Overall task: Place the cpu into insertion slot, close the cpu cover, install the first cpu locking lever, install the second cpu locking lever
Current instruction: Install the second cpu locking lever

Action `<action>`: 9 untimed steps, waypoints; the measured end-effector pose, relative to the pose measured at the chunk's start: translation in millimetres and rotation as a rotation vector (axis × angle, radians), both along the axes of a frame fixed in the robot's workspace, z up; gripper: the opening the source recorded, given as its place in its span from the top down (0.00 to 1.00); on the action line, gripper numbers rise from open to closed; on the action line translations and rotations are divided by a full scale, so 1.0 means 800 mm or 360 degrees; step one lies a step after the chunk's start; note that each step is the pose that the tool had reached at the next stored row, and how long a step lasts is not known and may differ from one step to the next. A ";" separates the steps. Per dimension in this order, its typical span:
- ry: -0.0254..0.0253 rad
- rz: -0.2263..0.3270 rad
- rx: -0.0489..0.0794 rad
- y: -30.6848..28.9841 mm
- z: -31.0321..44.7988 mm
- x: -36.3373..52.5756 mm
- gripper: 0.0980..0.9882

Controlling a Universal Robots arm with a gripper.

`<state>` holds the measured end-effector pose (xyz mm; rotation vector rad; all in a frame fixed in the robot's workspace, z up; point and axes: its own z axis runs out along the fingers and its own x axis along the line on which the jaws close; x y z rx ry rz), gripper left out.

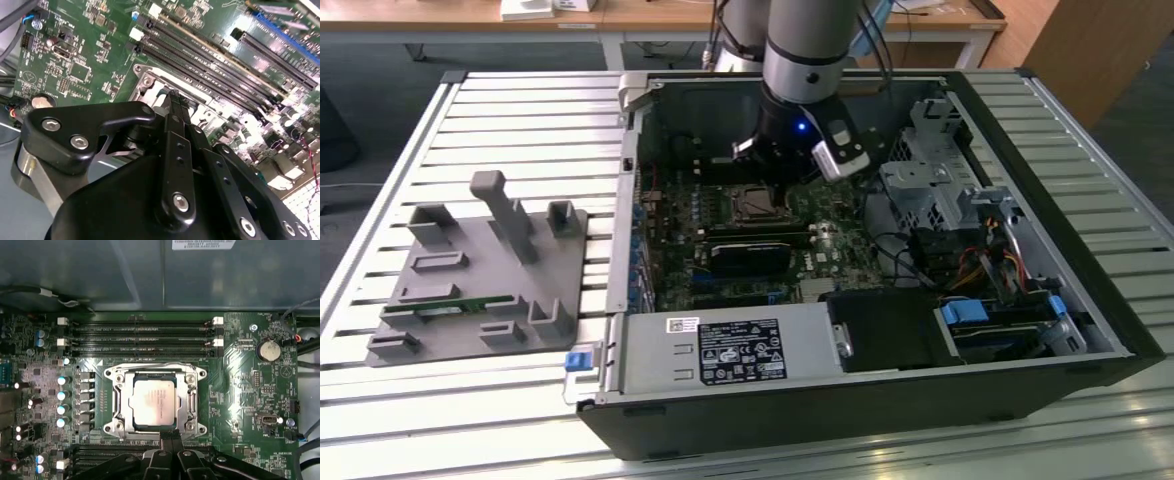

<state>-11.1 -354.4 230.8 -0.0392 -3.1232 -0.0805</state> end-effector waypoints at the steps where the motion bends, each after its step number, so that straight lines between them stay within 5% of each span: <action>1: -0.00001 0.0000 0.0000 -0.0018 0.0000 0.000 0.99; 9: -0.00001 0.0000 0.0000 -0.0095 -0.0001 -0.001 0.99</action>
